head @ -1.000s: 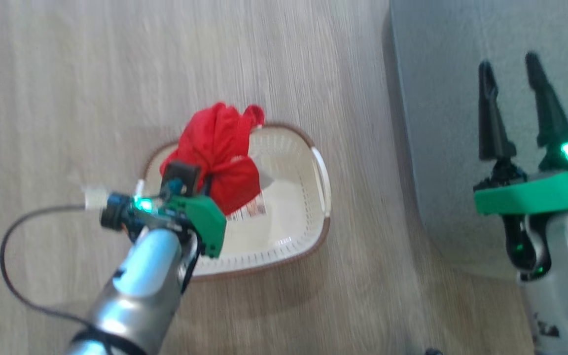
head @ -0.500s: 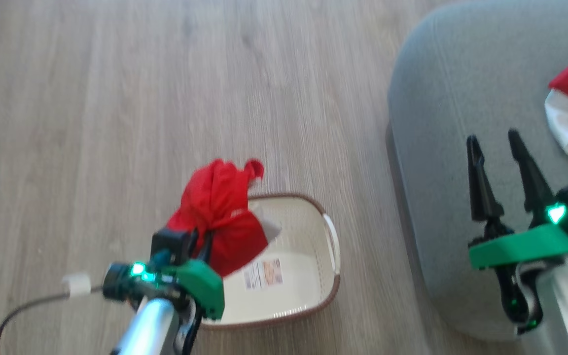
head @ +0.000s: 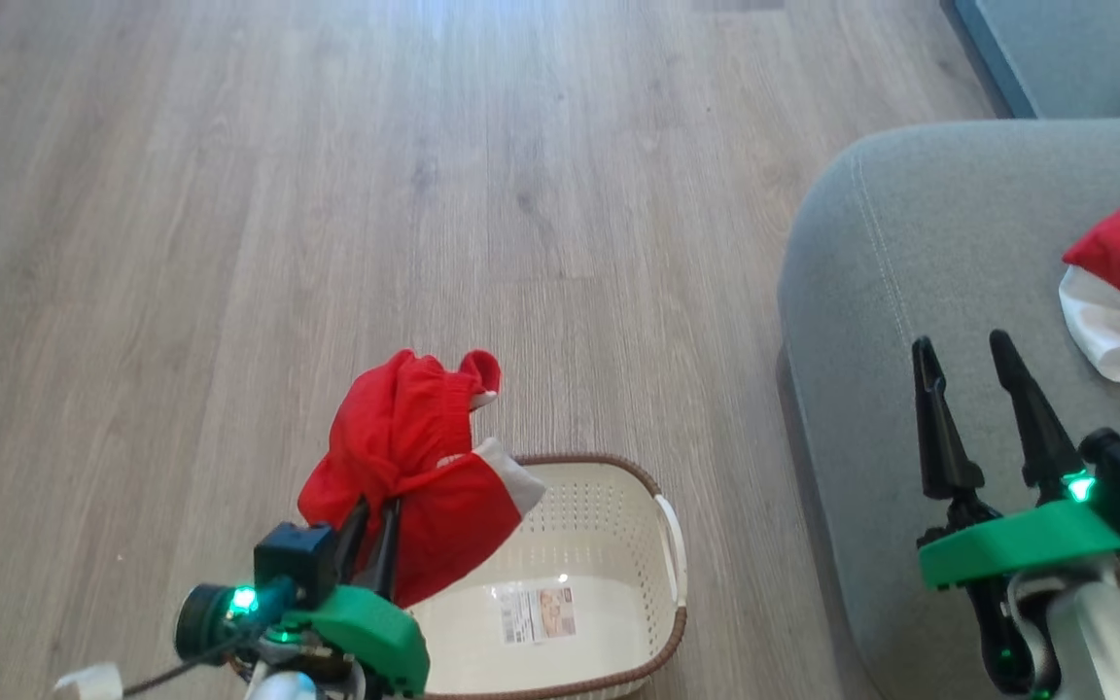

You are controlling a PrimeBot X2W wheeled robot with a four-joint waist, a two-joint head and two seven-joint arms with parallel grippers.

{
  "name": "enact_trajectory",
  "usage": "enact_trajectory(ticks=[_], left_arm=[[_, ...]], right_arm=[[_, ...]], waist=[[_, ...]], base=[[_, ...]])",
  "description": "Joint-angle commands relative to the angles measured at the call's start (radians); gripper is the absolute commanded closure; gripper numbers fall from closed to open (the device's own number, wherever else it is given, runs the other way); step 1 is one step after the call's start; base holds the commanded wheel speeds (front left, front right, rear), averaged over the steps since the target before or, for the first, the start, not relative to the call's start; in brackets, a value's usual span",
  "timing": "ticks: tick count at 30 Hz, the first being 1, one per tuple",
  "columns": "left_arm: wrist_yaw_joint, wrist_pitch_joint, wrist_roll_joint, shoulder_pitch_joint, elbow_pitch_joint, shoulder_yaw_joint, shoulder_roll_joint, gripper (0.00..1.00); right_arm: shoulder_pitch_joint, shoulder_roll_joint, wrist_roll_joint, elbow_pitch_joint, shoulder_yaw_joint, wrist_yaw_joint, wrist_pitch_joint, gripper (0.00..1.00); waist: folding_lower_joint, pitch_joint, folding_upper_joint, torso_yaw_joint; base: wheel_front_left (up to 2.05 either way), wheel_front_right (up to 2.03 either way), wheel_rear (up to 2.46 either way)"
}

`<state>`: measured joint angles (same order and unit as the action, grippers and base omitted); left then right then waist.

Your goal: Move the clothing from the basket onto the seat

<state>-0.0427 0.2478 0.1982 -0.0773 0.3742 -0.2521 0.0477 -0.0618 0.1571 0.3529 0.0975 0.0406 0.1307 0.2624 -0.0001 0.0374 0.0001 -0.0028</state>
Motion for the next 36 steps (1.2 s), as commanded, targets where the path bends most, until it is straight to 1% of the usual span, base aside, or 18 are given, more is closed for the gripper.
enact_trajectory(ticks=[1,10,14,18,22,31,36], left_arm=[[0.009,0.014,-0.012,-0.019,-0.071,0.043,0.004,1.00],[0.001,0.014,-0.001,-0.005,-0.308,0.089,0.003,1.00],[-0.002,0.014,-0.017,-0.020,-0.376,0.113,0.003,1.00],[0.005,0.014,0.002,-0.043,-0.423,0.115,0.003,1.00],[0.009,0.014,0.021,-0.064,-0.446,0.096,0.003,1.00],[0.025,0.014,0.052,-0.101,-0.433,0.019,0.003,1.00],[0.045,0.014,0.046,-0.116,-0.411,-0.027,0.003,1.00]], right_arm=[[-0.014,0.001,-0.008,-0.030,0.020,0.000,-0.001,0.00],[0.002,-0.004,-0.008,-0.028,0.038,0.000,-0.001,0.00],[-0.004,-0.011,-0.009,-0.035,0.045,0.000,-0.001,0.00],[0.000,-0.016,-0.006,-0.045,0.054,0.000,-0.001,0.00],[0.002,-0.009,-0.006,-0.051,0.069,0.000,-0.001,0.00],[-0.002,0.018,0.013,-0.098,0.133,0.000,-0.001,0.00],[-0.002,0.031,0.020,-0.113,0.160,0.000,-0.001,0.00]], waist=[[0.0001,0.011,-0.0001,0.006],[0.0001,0.029,-0.0001,0.021],[0.0001,0.028,-0.0001,0.018],[0.0001,0.020,-0.0001,0.017],[0.0001,0.013,-0.0001,0.013],[0.0001,-0.004,-0.0001,0.002],[0.0001,-0.008,-0.0001,-0.003]], base=[[0.00,0.00,0.00],[0.00,0.00,0.00],[0.00,0.00,0.00],[0.00,0.00,0.00],[0.00,0.00,0.00],[0.00,0.00,0.00],[0.00,0.00,0.00]])
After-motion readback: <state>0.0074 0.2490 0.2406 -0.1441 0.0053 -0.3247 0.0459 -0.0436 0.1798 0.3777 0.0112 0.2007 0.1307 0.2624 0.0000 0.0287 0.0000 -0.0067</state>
